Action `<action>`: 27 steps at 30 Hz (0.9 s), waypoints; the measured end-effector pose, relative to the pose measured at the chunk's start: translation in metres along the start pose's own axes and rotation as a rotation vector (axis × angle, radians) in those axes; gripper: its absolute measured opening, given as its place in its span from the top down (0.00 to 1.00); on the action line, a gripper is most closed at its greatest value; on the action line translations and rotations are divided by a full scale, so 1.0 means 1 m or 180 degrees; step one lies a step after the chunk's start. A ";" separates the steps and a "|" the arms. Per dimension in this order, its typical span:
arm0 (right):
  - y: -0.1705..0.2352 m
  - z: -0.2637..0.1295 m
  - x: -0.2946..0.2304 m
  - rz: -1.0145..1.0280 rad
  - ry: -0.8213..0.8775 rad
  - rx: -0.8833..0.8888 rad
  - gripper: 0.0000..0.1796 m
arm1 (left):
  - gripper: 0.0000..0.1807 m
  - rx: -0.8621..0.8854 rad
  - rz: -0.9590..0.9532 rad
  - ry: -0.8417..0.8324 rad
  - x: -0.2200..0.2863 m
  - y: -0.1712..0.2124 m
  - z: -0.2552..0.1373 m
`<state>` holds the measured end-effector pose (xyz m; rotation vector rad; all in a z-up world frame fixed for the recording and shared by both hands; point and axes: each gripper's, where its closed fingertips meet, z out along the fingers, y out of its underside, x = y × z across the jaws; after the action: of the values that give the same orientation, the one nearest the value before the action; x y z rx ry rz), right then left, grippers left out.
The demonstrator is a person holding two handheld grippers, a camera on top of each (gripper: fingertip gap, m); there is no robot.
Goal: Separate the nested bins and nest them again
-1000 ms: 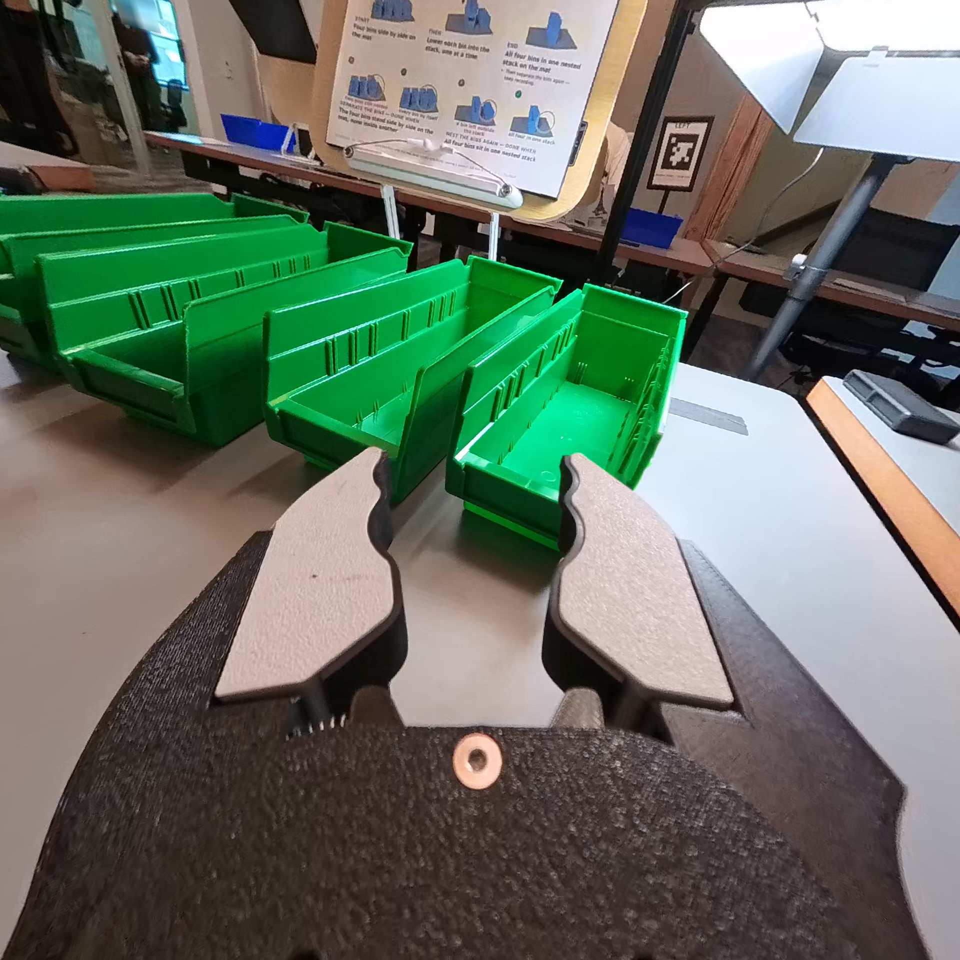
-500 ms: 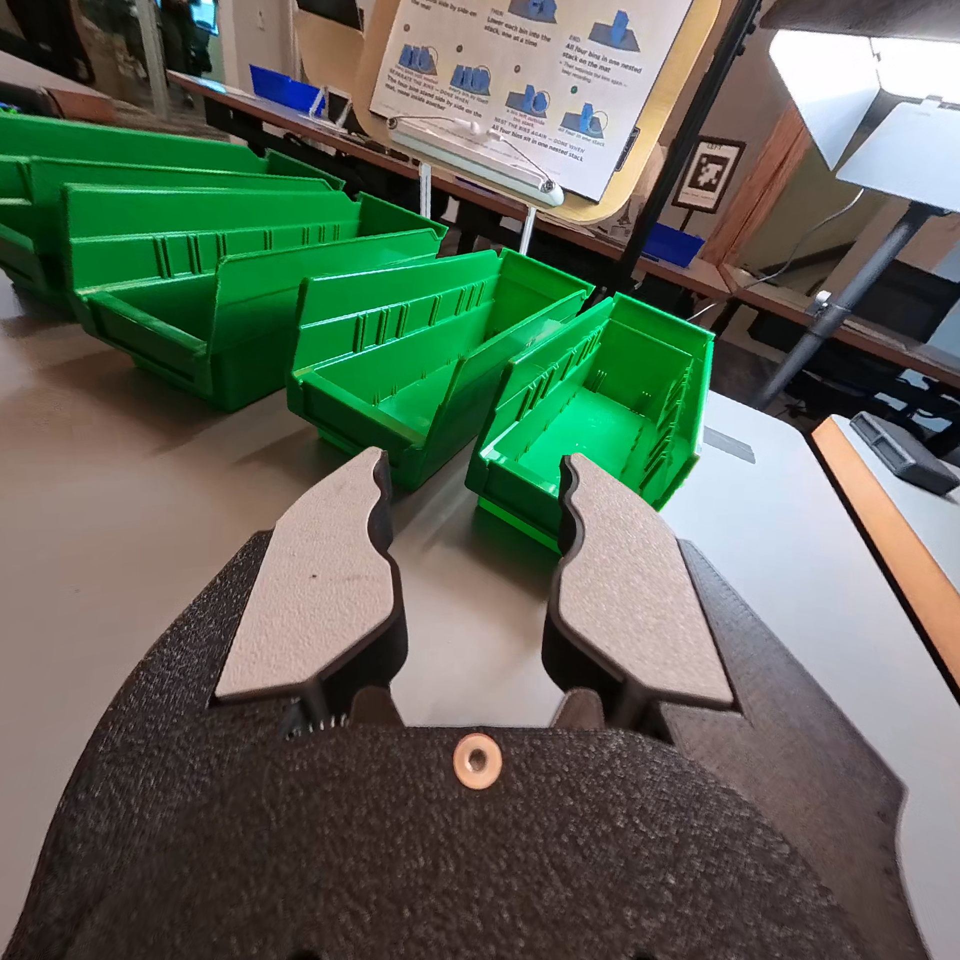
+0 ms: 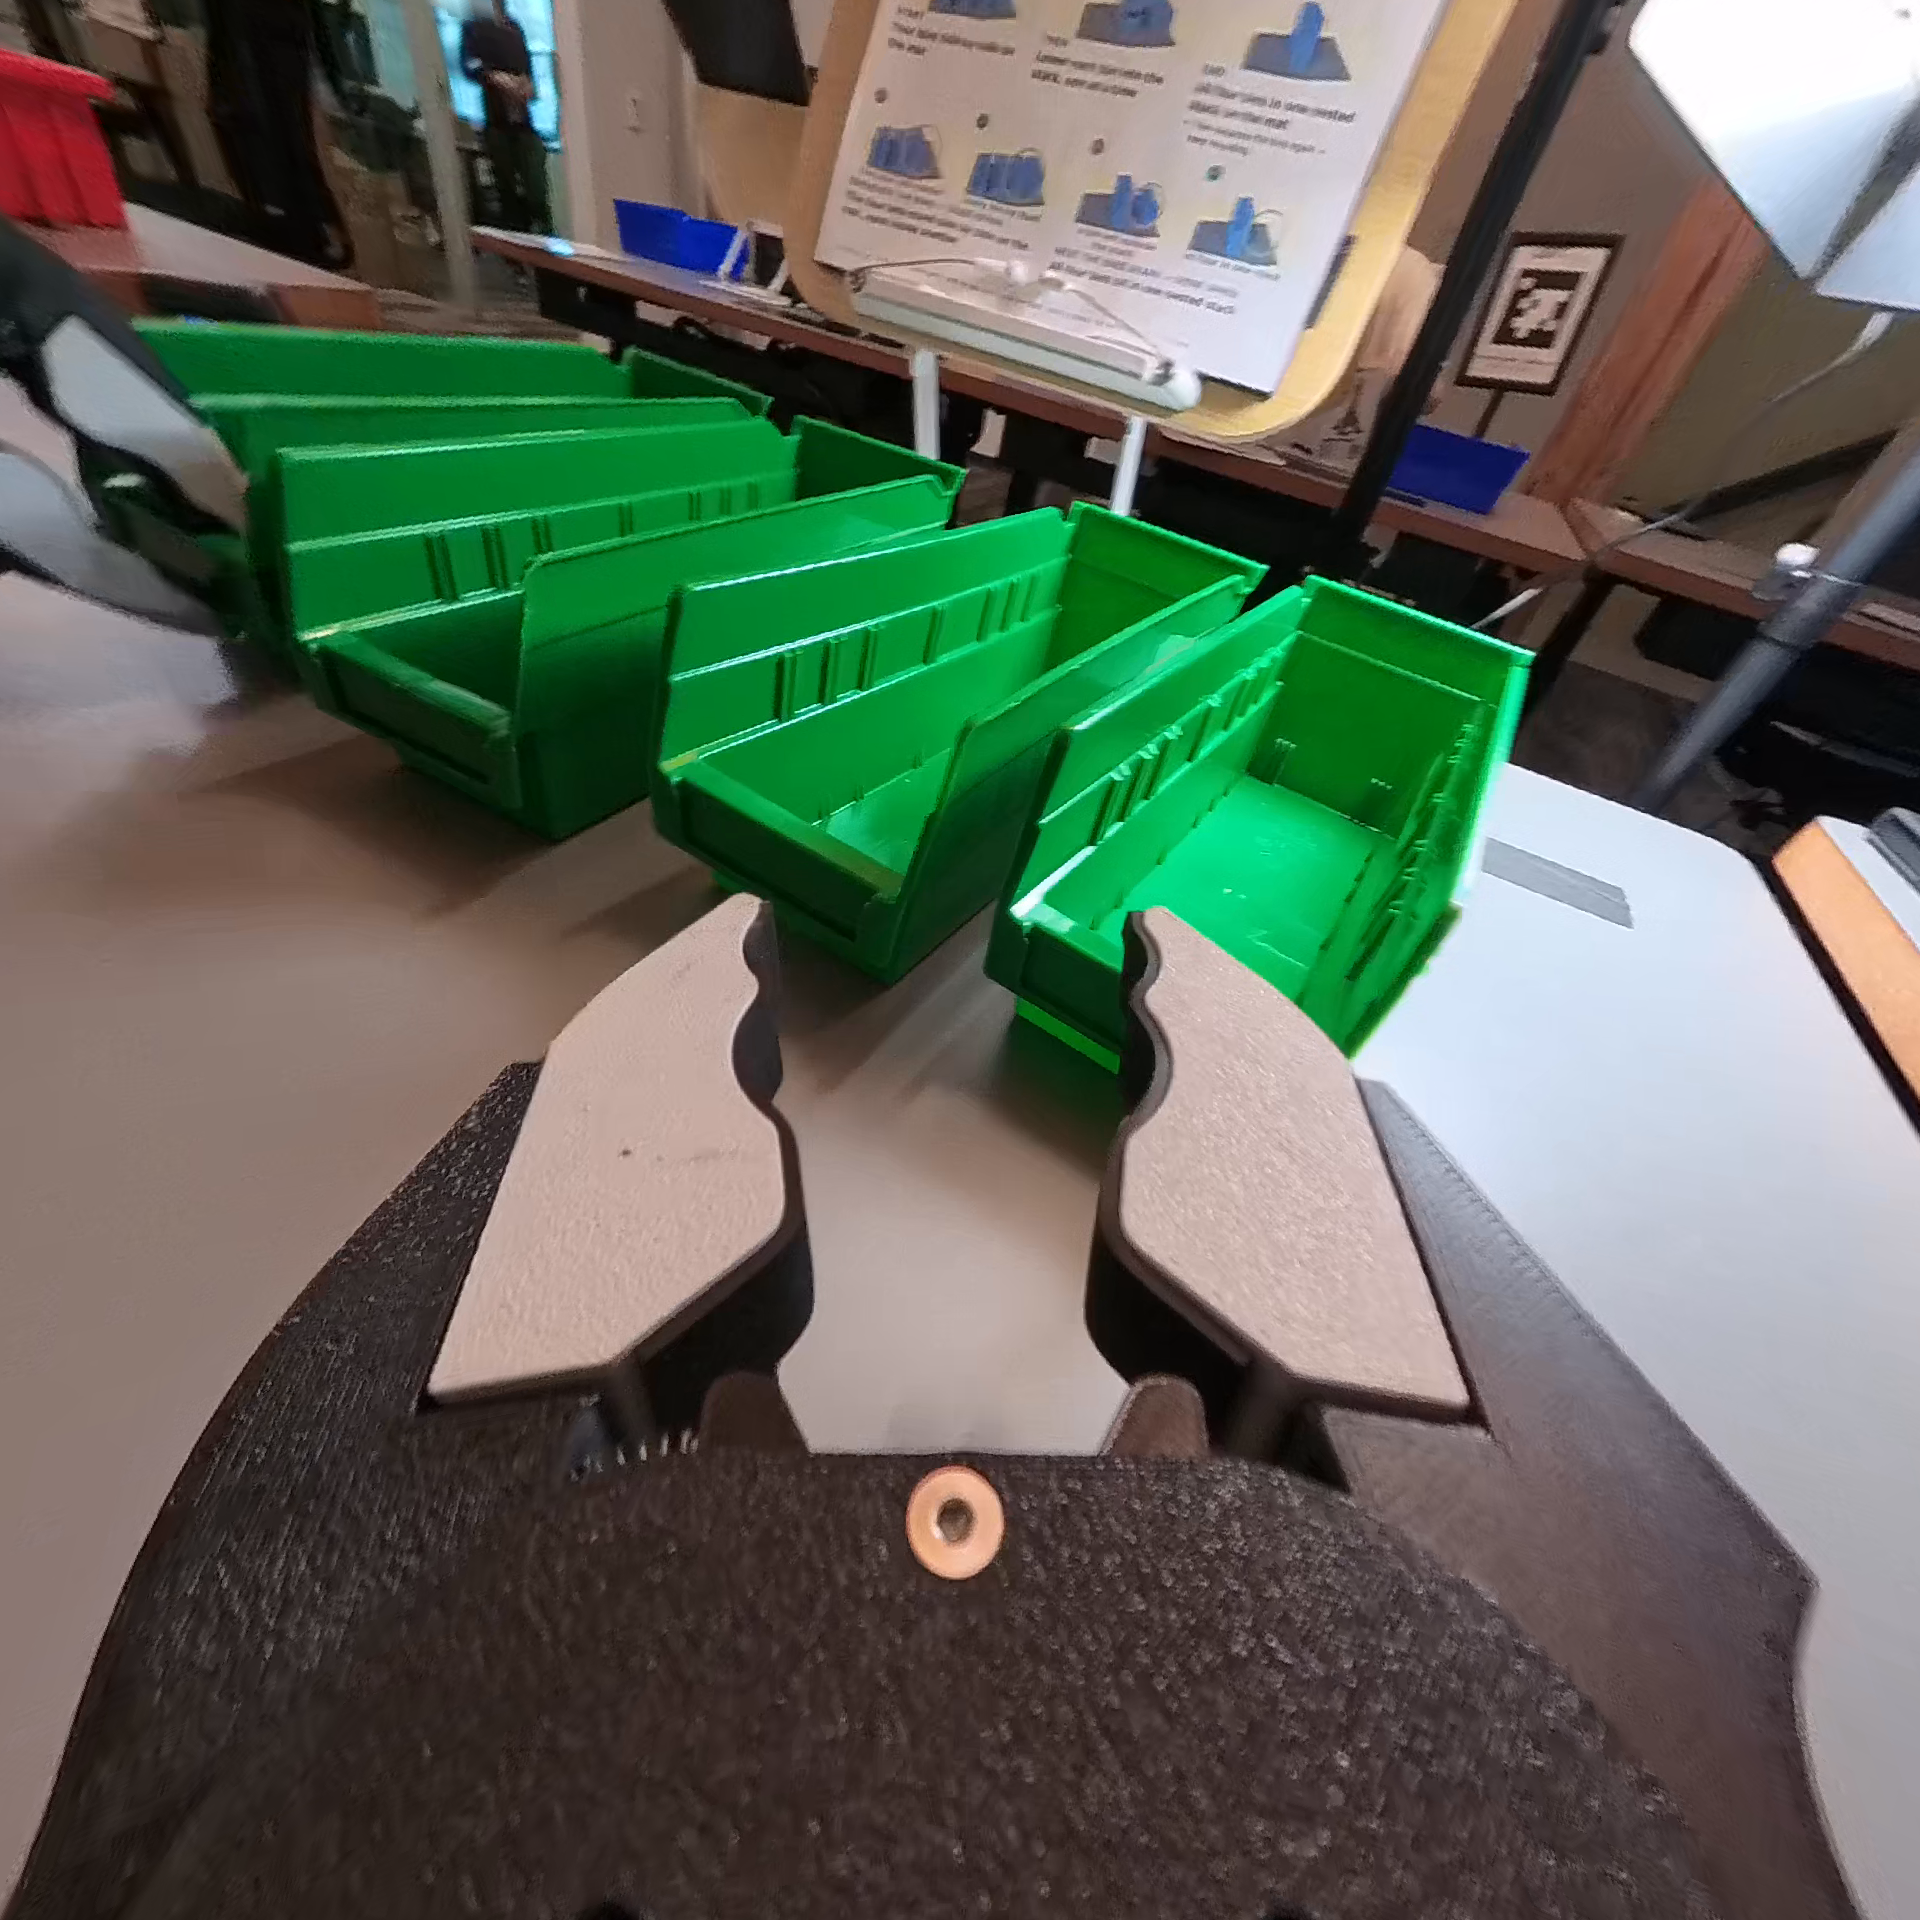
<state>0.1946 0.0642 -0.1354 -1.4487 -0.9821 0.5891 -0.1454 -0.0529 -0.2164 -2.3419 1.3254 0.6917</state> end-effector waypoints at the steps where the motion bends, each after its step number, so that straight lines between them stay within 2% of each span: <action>1: 0.001 0.001 -0.004 -0.0035 -0.0069 -0.0039 0.65 | 0.84 0.0037 -0.0012 -0.0021 -0.001 -0.002 -0.004; 9: 0.007 0.008 -0.012 -0.0193 -0.0163 -0.0190 0.63 | 0.84 0.0245 -0.0133 -0.0483 -0.057 -0.024 -0.082; 12: 0.007 0.009 -0.012 -0.0177 -0.0159 -0.0189 0.64 | 0.84 0.0396 -0.0144 -0.0528 -0.075 -0.054 -0.112; 15: 0.006 0.007 -0.011 -0.0163 -0.0149 -0.0161 0.64 | 0.84 0.0524 -0.0046 -0.0515 -0.080 -0.091 -0.126; 20: 0.005 0.005 -0.010 -0.0158 -0.0147 -0.0116 0.64 | 0.84 0.0582 0.0003 -0.0229 -0.060 -0.139 -0.107; 27: 0.004 0.004 -0.009 -0.0149 -0.0165 -0.0098 0.65 | 0.84 0.0386 -0.0069 0.0005 -0.037 -0.153 -0.067</action>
<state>0.1876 0.0587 -0.1414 -1.4399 -1.0672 0.5823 -0.0137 0.0128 -0.1294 -2.2576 1.3031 0.5859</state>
